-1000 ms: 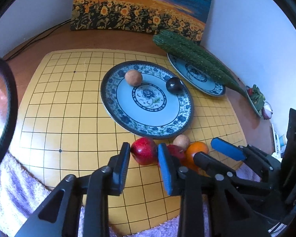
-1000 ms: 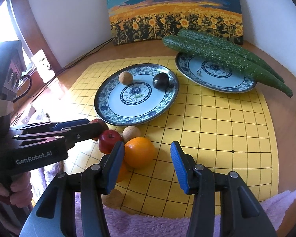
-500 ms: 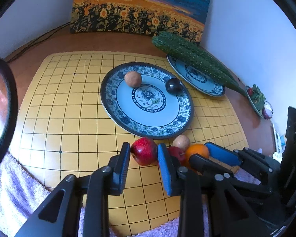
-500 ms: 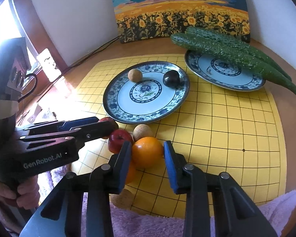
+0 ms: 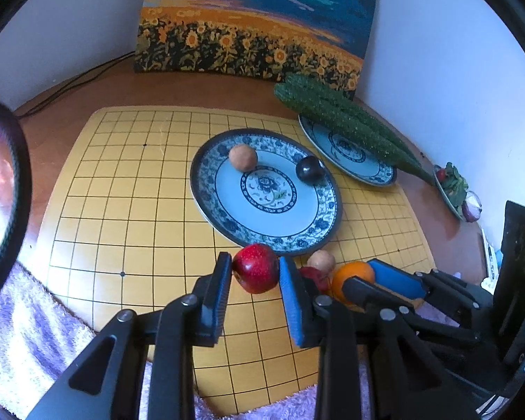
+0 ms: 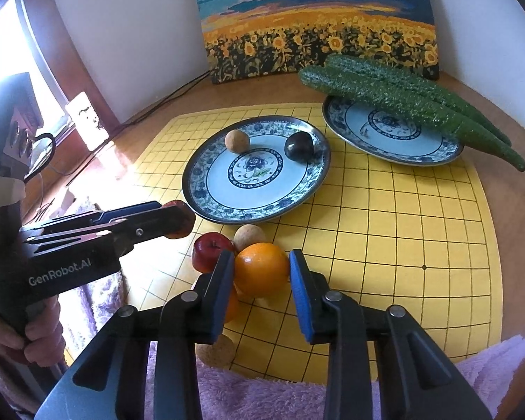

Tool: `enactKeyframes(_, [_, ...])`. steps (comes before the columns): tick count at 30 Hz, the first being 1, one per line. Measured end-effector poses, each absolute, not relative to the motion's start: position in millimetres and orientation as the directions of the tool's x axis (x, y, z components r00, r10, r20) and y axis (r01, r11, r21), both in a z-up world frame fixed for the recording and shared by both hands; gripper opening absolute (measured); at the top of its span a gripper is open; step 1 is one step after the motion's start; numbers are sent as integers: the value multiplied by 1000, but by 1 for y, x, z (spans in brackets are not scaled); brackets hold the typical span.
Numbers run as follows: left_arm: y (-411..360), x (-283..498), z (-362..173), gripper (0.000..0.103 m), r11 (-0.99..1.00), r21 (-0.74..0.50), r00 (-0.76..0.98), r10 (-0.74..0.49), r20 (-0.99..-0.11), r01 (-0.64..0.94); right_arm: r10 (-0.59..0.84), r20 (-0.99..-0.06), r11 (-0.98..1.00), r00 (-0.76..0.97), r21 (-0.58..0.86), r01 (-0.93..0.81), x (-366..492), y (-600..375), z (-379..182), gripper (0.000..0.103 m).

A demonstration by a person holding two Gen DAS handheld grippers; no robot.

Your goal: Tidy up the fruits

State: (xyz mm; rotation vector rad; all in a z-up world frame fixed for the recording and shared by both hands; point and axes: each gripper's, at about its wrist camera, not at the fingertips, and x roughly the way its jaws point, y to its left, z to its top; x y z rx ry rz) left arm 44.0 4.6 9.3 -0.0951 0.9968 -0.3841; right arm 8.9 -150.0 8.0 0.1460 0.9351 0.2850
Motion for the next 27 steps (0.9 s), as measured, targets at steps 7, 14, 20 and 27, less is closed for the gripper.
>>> enactKeyframes(7, [5,42,12,29,932,-237,492,-347,-799,273,298,-765,955,571,238,-179,7,-151,10,33])
enactKeyframes(14, [6,42,13,29,937,-218,500,-331,-800,272,293,-754,956,588,229,-184,6,-152,17,33])
enactKeyframes(20, [4,43,18,29,938,-202,515,-325,-793,280,288,-748,958,598,225,-180,8,-154,21,33])
enactKeyframes(27, [-1,46,25,29,938,-181,524,-317,-790,295,282,-743,959,606,220,-178,10,-157,25,33])
